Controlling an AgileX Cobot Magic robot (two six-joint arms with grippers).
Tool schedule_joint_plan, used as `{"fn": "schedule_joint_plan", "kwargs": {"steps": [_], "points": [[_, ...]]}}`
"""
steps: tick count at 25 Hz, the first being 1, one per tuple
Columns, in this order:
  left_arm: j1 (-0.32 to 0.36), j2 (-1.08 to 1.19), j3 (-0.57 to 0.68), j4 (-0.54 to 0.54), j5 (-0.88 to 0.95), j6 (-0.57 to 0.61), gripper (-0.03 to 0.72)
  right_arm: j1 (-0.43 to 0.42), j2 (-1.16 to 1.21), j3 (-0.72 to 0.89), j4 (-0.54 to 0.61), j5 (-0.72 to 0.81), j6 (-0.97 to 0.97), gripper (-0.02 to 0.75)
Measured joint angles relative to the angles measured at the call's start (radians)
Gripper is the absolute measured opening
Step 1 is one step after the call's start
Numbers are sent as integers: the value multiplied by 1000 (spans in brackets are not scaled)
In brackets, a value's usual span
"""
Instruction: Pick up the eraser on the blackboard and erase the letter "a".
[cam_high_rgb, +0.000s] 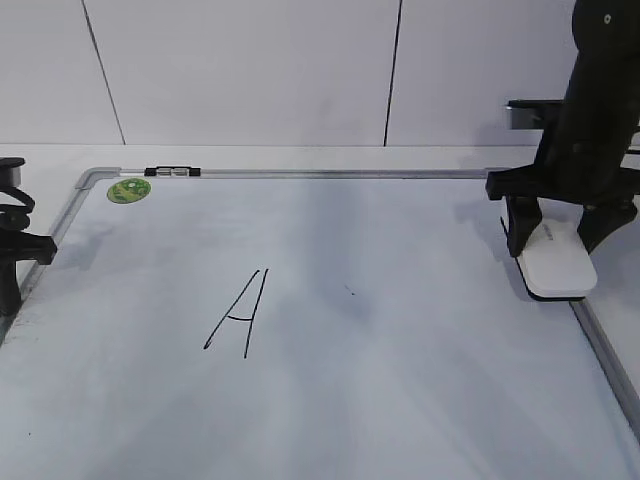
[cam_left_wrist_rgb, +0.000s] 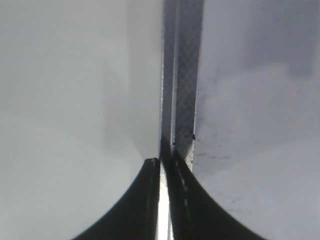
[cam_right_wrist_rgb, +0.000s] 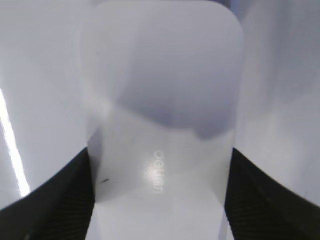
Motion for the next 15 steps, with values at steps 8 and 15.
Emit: {"fn": "schedule_joint_plan", "kwargs": {"steps": [8, 15], "points": [[0, 0, 0, 0, 0, 0, 30, 0, 0, -48, -1, 0, -3, 560], [0, 0, 0, 0, 0, 0, 30, 0, 2, -48, -15, 2, -3, 560]]}}
